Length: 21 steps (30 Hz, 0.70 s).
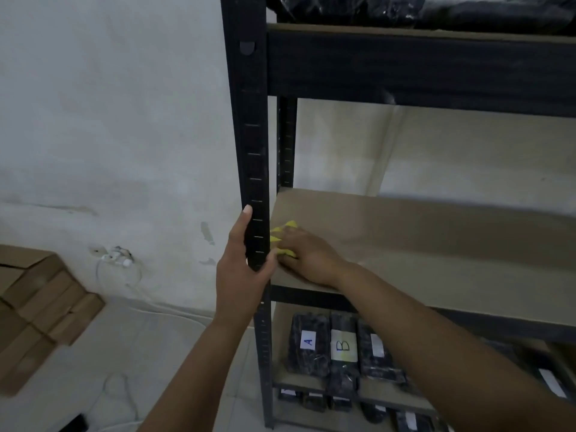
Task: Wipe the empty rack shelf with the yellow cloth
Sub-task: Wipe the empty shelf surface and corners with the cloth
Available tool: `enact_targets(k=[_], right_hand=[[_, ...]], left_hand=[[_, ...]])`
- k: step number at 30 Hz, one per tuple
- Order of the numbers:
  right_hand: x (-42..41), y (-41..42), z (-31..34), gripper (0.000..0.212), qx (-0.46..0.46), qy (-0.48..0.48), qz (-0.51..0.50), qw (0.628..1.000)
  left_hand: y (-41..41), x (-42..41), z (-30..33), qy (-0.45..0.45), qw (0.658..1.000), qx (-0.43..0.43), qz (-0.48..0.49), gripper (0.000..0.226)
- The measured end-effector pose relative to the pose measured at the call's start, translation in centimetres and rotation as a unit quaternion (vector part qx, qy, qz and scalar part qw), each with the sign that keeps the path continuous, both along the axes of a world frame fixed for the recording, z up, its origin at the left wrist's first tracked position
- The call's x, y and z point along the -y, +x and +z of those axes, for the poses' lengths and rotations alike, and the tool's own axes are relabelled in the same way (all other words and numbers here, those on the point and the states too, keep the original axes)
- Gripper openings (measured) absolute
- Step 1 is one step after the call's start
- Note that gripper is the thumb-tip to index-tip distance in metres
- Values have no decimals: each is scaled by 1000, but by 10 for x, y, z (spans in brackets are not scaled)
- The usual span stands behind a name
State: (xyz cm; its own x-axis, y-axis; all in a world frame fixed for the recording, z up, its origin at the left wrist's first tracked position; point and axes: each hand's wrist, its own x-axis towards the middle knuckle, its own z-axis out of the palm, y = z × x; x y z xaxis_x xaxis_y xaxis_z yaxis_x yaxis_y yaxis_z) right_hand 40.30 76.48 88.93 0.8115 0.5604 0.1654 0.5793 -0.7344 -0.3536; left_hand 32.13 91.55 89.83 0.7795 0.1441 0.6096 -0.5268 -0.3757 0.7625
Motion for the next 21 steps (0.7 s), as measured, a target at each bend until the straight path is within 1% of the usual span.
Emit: enact_targets(k=[4, 6, 7, 9, 11, 14, 17, 21], right_hand=[[30, -48, 4, 36, -20, 24, 38, 999], [44, -53, 14, 31, -62, 42, 49, 996], [46, -48, 22, 28, -83, 60, 37, 994], [40, -30, 39, 24, -105, 85, -20, 991], [17, -17, 46, 22, -105, 89, -48, 989], [-12, -20, 28, 21, -94, 55, -8, 994], [-5, -31, 11, 31, -49, 11, 11, 999], [10, -49, 10, 34, -46, 4, 42, 998]], left_hand=[[-2, -1, 2, -3, 1000, -5, -24, 89], [-3, -2, 3, 2, 1000, -9, -29, 89], [-3, -3, 4, 4, 999, -11, -30, 90], [-2, -4, 5, 7, 999, -13, -32, 90], [0, -4, 6, 9, 999, -16, -31, 90], [0, -5, 6, 8, 999, -16, -30, 90], [1, -6, 5, 19, 999, -15, -31, 89], [-1, -6, 5, 15, 999, -24, -36, 88]])
